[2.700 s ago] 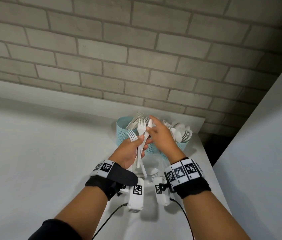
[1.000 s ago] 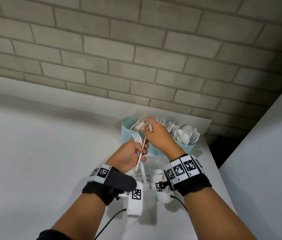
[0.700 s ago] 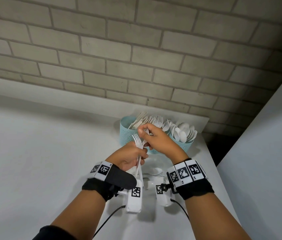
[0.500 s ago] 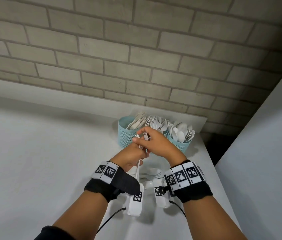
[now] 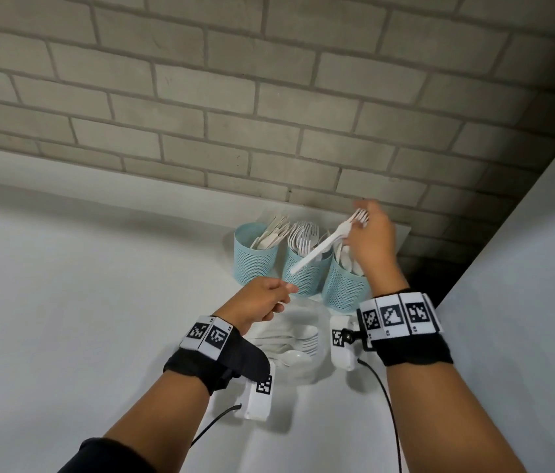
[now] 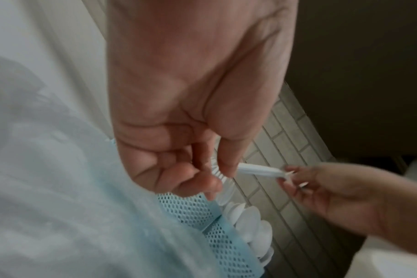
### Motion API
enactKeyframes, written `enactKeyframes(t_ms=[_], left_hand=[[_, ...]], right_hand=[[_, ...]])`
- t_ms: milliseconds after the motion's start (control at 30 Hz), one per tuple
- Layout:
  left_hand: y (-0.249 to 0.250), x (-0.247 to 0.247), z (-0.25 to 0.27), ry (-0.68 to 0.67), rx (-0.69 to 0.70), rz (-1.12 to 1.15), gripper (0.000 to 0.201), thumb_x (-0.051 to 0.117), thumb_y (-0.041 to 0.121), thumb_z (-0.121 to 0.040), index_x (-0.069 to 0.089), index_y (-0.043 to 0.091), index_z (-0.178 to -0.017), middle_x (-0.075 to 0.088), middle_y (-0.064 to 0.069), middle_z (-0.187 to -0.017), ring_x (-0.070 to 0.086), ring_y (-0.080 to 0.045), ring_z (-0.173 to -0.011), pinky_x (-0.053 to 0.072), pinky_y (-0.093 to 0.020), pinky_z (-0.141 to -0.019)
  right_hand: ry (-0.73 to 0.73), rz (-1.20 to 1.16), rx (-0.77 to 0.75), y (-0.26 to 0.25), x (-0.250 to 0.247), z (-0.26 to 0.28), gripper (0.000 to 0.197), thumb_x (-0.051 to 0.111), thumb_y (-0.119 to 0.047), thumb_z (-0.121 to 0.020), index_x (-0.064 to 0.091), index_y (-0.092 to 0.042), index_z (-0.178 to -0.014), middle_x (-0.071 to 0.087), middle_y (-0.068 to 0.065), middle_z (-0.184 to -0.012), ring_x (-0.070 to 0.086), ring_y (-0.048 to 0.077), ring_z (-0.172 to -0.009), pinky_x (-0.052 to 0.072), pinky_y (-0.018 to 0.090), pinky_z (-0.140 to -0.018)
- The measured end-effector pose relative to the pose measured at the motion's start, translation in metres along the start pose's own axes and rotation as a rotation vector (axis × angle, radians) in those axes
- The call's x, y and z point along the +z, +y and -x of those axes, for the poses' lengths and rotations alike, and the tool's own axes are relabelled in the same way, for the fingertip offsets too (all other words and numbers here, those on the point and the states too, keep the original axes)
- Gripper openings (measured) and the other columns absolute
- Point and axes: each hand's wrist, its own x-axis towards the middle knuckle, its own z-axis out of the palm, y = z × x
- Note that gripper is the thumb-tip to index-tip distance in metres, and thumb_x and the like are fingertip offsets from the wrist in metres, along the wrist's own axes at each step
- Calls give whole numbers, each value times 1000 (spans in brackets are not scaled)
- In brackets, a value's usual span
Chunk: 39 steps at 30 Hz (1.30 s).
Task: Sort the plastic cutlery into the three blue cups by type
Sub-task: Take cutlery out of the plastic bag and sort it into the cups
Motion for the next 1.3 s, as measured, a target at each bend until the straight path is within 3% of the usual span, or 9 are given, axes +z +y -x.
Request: enactKeyframes(t_ms=[167, 300, 533, 733, 833, 933, 1033, 1133, 1300], left_hand=[[-13, -1, -4, -56, 24, -651, 32, 60, 29, -90, 63, 10, -116, 62, -4, -117, 57, -15, -100, 41, -21, -85], [-19, 2, 1, -200, -49, -988, 55, 67, 35, -83, 49, 15, -131, 47, -4, -134, 45, -21, -124, 34, -30, -105], [-35, 2, -2, -287, -69, -1033, 75, 75, 37, -75, 38, 19, -138, 39, -3, -140, 38, -22, -129, 34, -36, -108], [-34, 5, -2, -288, -27, -1101, 75, 71, 45, -76, 40, 17, -139, 42, -3, -138, 41, -24, -128, 37, -37, -106], [-33, 7, -3, -305, -63, -1115, 70, 62, 56, -79, 43, 18, -136, 43, -3, -136, 42, -25, -127, 38, -36, -103], [-33, 12, -5, -274, -28, -1105, 52, 43, 54, -92, 61, 10, -112, 59, -12, -120, 53, -30, -112, 38, -34, -90], [-36, 17, -6, -208, -14, -1151, 38, 45, 38, -94, 62, 6, -107, 61, -15, -116, 54, -33, -109, 39, -36, -91], [-36, 21, -4, -191, 14, -1243, 45, 47, 44, -92, 58, 7, -116, 59, -11, -122, 52, -30, -114, 37, -35, -95], [-35, 26, -3, -194, 35, -1304, 51, 56, 47, -87, 55, 6, -118, 58, -10, -123, 51, -27, -115, 31, -33, -97]], right_hand=[[288, 57, -232, -7, -7, -7, 33, 41, -1, -94, 53, -10, -124, 61, 12, -119, 58, 24, -108, 34, 11, -80], [161, 199, -302, 9, 17, -3, 38, 41, 4, -91, 55, -8, -125, 60, 14, -120, 59, 30, -104, 41, 24, -81], [-357, 542, -380, 32, 46, 9, 44, 44, 6, -88, 60, -14, -124, 66, 13, -109, 60, 29, -97, 44, 29, -77], [-215, 392, -515, 16, 45, 10, 33, 44, -3, -92, 63, -9, -118, 62, 10, -119, 50, 27, -113, 38, 30, -95], [-222, 197, -485, 6, 35, 29, 26, 48, -7, -92, 68, -11, -107, 68, 5, -104, 59, 18, -95, 43, 24, -84], [-582, 263, -319, 10, 27, 47, 23, 49, -13, -94, 68, -16, -106, 68, 3, -96, 58, 12, -72, 45, 26, -73], [-774, 461, -188, 26, 27, 59, 23, 49, -16, -94, 68, -15, -108, 67, 5, -109, 62, 19, -94, 48, 32, -87], [-808, 664, -128, 40, 27, 69, 24, 51, -23, -94, 67, -20, -112, 61, 7, -122, 49, 26, -117, 42, 38, -98], [-824, 774, -57, 59, 28, 81, 27, 51, -20, -94, 65, -23, -117, 51, 8, -131, 43, 31, -121, 39, 39, -101]])
